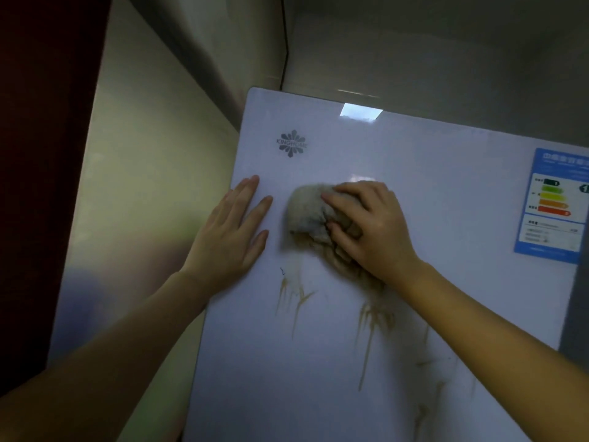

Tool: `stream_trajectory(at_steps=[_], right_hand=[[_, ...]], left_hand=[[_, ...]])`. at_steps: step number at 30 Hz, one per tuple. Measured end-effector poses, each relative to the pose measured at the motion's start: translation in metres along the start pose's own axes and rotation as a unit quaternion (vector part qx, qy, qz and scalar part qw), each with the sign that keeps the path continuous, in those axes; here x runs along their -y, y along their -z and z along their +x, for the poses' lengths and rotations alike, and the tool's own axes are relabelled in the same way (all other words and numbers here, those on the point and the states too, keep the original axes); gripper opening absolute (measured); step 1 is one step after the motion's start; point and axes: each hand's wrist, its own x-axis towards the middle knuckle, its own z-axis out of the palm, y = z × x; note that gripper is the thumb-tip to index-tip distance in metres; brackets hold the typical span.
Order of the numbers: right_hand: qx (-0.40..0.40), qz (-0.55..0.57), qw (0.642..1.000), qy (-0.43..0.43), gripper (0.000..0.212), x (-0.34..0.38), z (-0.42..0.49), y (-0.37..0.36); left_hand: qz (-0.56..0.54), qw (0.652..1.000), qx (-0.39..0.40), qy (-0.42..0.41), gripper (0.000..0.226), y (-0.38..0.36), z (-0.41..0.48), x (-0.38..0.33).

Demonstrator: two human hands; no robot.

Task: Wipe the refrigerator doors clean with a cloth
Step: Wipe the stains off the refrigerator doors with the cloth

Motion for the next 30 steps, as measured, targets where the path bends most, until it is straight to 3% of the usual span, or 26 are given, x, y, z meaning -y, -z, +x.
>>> stream_trajectory(at_steps=[2, 6, 8, 10, 15, 17, 22, 24, 28, 30], right_hand=[[-0.007, 0.012, 1.000, -0.025, 0.039, 0.008, -0.002, -0.003], [0.059, 0.029, 0.991, 0.114, 0.035, 0.033, -0.034, -0.013], [0.072, 0.028, 0.987, 0.138, 0.032, 0.035, -0.042, -0.013], [0.049, 0.018, 0.992, 0.110, 0.032, 0.029, -0.040, -0.011], [-0.029, 0.023, 0.997, -0.068, 0.039, 0.022, -0.030, -0.006], [-0.019, 0.028, 0.998, -0.062, 0.039, 0.030, -0.038, -0.009], [0.063, 0.028, 0.993, 0.098, 0.033, 0.042, -0.066, -0.013], [0.045, 0.020, 0.996, 0.068, 0.034, 0.037, -0.065, -0.009], [-0.009, 0.023, 0.997, -0.071, 0.039, 0.033, -0.058, -0.002], [-0.003, 0.032, 0.997, -0.075, 0.040, 0.040, -0.062, -0.003]], left_hand=[[0.005, 1.000, -0.007, -0.005, 0.054, 0.001, -0.001, 0.001], [0.005, 1.000, -0.012, -0.011, 0.052, 0.000, -0.006, 0.003], [0.012, 1.000, -0.015, -0.015, 0.051, -0.001, -0.008, 0.003], [0.015, 1.000, -0.013, -0.014, 0.052, -0.003, -0.008, 0.002], [0.019, 1.000, -0.012, -0.014, 0.052, -0.003, -0.008, 0.003], [0.016, 1.000, -0.011, -0.012, 0.052, -0.004, -0.008, 0.003], [0.011, 1.000, -0.015, -0.008, 0.051, -0.004, -0.008, 0.002], [0.011, 1.000, -0.014, -0.006, 0.051, -0.004, -0.008, 0.000], [0.014, 1.000, -0.015, -0.002, 0.051, -0.003, -0.008, -0.001], [0.016, 1.000, -0.016, -0.002, 0.051, -0.003, -0.007, -0.001]])
